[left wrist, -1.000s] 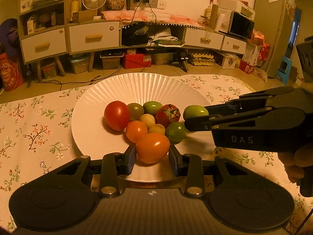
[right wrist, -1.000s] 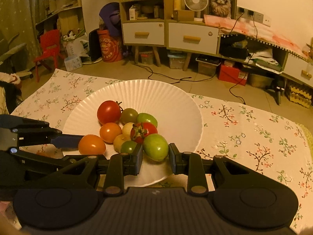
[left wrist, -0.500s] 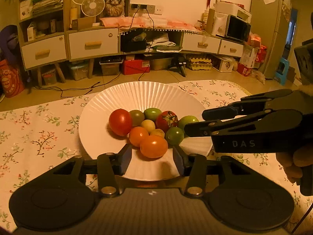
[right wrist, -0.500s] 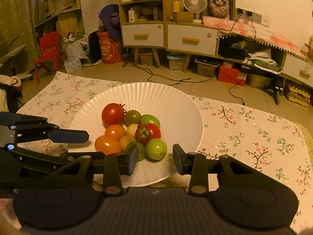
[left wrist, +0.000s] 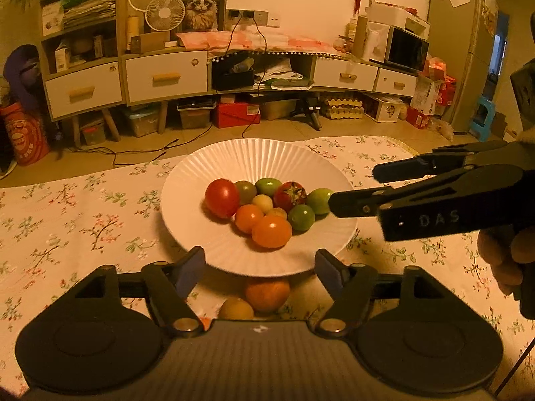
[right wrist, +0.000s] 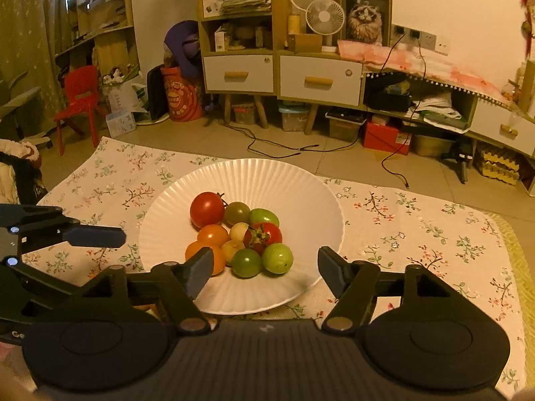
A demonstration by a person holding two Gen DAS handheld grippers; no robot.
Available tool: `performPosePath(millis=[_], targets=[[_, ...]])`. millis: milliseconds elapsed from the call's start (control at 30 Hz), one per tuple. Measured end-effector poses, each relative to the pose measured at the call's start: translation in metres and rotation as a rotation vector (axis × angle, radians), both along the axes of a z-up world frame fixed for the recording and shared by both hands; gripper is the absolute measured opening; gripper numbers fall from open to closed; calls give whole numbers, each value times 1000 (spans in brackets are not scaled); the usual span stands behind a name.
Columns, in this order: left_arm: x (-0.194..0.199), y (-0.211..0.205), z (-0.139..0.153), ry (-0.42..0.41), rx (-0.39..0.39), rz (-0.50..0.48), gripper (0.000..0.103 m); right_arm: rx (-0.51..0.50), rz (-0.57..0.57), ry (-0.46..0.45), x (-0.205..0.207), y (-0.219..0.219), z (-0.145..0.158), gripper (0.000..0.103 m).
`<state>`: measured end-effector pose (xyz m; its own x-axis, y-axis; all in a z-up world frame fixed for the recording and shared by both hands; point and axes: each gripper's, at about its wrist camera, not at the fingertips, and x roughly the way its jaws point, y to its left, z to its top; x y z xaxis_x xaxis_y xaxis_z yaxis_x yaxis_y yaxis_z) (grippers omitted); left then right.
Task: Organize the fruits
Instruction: 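Move both open tools back toward the mandarins on the cloth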
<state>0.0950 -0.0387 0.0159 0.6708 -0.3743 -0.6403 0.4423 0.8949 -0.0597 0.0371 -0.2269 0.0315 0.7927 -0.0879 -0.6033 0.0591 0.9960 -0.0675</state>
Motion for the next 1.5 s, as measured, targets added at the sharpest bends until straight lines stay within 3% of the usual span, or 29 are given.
performPosePath(millis=[367, 600, 1067, 1500], targets=[[-13, 20, 0, 20, 13, 25, 88, -10, -7, -1, -12, 16, 0, 82], [-23, 32, -3, 36, 19, 37, 94, -10, -5, 4, -21, 27, -4, 89], [-37, 57, -23, 98, 15, 86, 95, -21, 22, 25, -36, 42, -20, 100], [-47, 77, -42, 109, 46, 128, 95, -23, 51, 59, -43, 58, -41, 102]])
